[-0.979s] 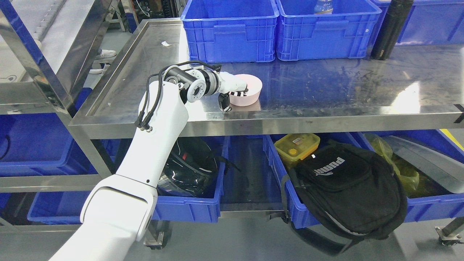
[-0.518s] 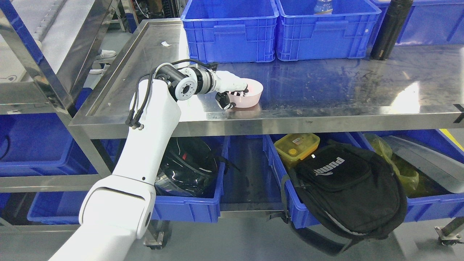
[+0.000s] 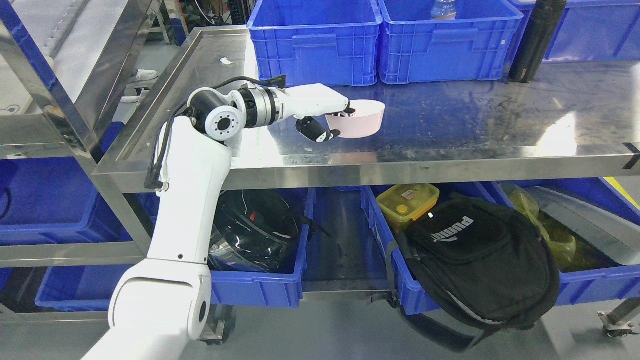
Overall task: Stack pink IKEA bowl on shelf middle layer
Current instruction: 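Lift the pink bowl off the shelf with the left hand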
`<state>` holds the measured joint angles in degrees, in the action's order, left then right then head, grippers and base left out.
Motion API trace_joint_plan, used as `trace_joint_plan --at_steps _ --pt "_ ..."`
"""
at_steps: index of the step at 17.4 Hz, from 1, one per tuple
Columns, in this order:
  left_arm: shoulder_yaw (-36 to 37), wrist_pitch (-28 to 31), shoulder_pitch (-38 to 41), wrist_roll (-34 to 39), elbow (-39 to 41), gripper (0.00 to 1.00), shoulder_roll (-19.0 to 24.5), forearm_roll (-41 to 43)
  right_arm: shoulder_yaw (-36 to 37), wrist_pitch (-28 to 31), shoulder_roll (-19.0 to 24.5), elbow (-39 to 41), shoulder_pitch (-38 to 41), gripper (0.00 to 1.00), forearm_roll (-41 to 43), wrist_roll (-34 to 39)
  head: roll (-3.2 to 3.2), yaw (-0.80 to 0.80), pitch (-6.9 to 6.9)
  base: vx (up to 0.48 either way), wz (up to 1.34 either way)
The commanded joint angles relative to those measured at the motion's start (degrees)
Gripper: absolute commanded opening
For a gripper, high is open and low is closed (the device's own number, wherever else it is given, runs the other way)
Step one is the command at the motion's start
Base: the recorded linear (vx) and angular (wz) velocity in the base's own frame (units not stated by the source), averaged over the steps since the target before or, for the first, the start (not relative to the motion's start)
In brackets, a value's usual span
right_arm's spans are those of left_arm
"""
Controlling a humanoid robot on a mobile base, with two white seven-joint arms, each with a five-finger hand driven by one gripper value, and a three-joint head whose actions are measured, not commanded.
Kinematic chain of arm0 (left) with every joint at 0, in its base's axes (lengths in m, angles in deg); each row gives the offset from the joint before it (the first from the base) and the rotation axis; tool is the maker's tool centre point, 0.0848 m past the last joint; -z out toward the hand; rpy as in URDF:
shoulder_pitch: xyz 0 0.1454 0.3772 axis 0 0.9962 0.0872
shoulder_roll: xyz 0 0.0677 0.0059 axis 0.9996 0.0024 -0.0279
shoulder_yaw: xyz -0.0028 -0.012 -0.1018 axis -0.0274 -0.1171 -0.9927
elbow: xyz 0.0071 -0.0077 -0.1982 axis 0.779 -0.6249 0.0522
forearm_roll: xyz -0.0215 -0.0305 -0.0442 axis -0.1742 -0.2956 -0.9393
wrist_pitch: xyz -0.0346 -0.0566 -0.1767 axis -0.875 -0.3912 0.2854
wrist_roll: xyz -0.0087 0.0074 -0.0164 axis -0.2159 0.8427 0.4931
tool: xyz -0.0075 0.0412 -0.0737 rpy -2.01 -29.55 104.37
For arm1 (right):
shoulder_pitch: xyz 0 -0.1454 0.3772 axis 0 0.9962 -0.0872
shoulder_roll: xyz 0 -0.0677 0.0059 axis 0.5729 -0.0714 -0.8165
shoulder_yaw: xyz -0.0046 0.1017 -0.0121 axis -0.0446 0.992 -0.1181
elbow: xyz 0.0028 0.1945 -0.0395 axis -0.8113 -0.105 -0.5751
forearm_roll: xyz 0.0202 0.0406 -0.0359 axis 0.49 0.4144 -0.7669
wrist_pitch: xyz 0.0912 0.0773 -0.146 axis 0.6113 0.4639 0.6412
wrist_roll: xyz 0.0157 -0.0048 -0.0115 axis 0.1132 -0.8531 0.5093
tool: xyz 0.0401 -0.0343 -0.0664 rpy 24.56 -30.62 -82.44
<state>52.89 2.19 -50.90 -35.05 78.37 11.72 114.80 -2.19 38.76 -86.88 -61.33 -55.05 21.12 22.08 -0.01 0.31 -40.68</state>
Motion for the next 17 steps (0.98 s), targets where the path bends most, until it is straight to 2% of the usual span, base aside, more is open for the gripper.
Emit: trace_joint_plan --at_steps 1,7,17 --pt "-11.9 -4.8 7.1 0.0 17.1 0.00 1.0 -10.2 0.0 0.0 -1.0 1.0 1.2 1.00 0.0 0.0 0.00 0.00 0.00 0.000 0.00" --pt "-12.7 -4.8 11.0 0.5 17.4 0.00 1.0 -18.3 0.0 0.0 -1.0 1.0 1.2 1.00 0.0 0.0 0.00 0.00 0.00 0.000 0.00" --pt "-7.6 -4.8 17.6 3.5 18.2 0.00 1.0 -18.2 0.0 0.0 -1.0 1.0 1.2 1.00 0.0 0.0 0.00 0.00 0.00 -0.002 0.02"
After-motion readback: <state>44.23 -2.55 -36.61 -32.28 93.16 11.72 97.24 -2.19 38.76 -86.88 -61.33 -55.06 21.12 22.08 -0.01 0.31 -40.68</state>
